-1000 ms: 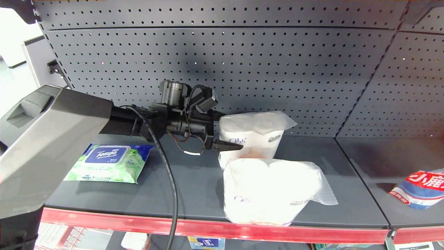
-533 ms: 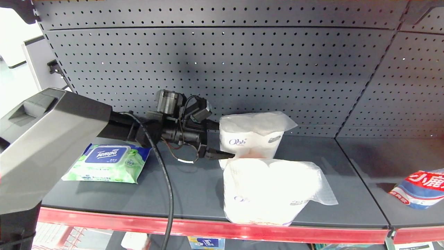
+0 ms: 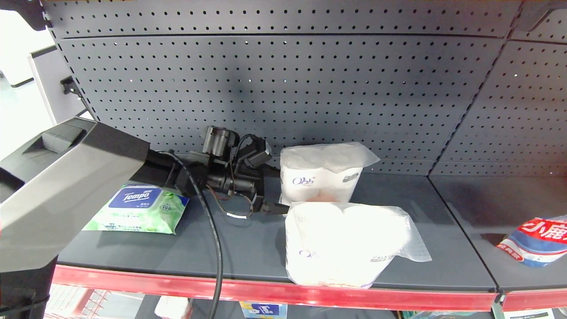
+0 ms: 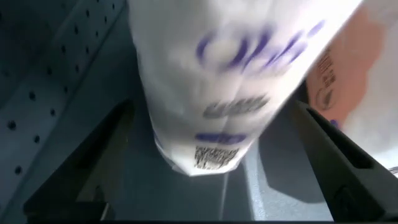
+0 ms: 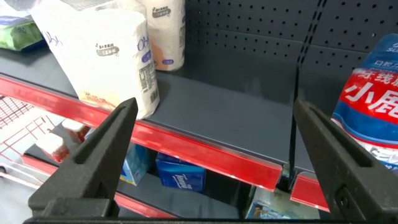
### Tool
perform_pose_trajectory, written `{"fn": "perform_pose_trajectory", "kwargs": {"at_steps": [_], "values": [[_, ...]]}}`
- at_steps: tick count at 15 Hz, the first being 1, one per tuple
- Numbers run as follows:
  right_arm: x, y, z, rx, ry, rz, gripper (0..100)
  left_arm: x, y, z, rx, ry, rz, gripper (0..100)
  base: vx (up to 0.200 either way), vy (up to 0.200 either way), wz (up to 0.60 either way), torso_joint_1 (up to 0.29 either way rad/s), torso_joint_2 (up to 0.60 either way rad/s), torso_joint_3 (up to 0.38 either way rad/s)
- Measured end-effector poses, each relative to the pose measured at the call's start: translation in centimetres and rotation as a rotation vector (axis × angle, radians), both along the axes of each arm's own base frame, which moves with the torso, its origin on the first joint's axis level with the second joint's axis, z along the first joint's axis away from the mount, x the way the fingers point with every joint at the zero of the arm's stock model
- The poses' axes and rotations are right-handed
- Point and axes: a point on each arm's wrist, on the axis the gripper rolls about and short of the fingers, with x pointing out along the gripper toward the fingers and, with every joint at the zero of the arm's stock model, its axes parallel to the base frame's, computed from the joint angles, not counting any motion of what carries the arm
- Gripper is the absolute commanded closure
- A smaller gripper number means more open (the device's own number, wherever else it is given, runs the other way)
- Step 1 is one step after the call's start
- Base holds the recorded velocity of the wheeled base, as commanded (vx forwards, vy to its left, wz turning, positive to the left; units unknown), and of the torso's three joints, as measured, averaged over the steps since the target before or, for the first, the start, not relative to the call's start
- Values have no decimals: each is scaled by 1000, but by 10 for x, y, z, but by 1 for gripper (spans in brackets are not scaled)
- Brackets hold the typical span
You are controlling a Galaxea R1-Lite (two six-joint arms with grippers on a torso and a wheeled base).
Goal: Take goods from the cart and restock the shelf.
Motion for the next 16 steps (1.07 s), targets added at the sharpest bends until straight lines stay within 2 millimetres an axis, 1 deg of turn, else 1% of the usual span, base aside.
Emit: {"fn": "perform_pose_trajectory", "kwargs": {"at_steps": [3, 9, 12, 16], "values": [[0, 0, 0, 0, 1, 0, 0, 3, 0, -8, 23, 7, 26, 0, 0, 0, 0, 0, 0, 0], [0, 0, -1, 1, 6, 0, 0, 10, 3, -15, 46, 14, 70, 0, 0, 0, 0, 0, 0, 0], [1, 0, -2, 0, 9, -1, 0, 18, 7, -16, 48, 1, 98, 0, 0, 0, 0, 0, 0, 0], [1, 0, -3, 0, 10, -1, 0, 25, 7, -17, 52, -14, 118, 0, 0, 0, 0, 0, 0, 0]]}}
